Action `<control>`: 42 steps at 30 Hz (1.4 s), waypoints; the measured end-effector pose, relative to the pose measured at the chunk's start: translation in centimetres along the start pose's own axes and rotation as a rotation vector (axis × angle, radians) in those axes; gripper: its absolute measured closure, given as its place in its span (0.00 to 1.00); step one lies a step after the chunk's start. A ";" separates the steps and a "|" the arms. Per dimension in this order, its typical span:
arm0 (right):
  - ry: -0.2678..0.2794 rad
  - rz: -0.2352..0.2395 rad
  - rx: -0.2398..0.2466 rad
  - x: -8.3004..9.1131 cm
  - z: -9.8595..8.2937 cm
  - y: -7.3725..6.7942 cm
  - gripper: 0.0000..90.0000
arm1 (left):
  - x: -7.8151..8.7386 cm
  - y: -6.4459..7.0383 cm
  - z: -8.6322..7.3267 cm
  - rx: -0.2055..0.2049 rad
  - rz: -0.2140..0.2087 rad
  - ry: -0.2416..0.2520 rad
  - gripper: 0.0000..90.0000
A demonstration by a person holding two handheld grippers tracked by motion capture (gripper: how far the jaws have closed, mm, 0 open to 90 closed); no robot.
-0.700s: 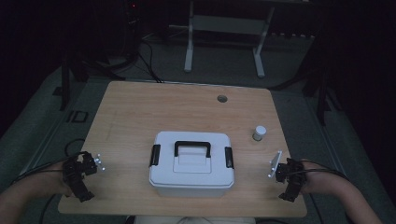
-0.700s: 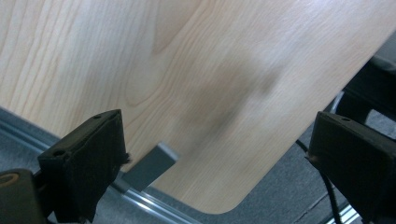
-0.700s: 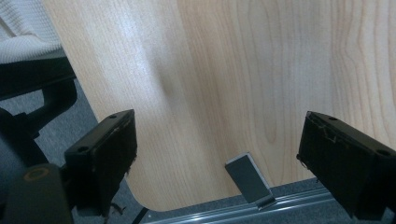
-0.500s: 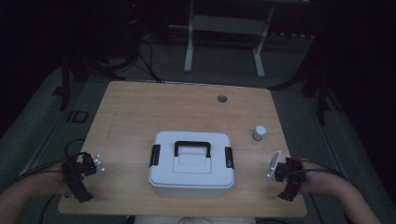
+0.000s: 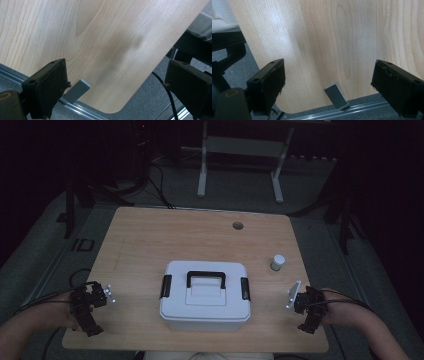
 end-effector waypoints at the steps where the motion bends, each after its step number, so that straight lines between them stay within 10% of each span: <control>1: 0.003 0.005 -0.002 0.1 0.0 -0.1 0.13 | 0.1 0.1 0.1 0.000 -0.006 0.002 0.05; 42: 0.046 -0.003 0.019 0.2 1.3 -0.1 0.15 | 7.3 3.2 9.6 -0.249 0.040 0.084 0.05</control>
Point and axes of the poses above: each handheld gripper's, and its own axes: x roughly backward along the jaws, z roughly out of its top, y roughly to its right, the point moved 2 cm from there along -x, roughly forward along the jaws, and after that the axes turned 2 degrees about -z, right-handed, at the moved point
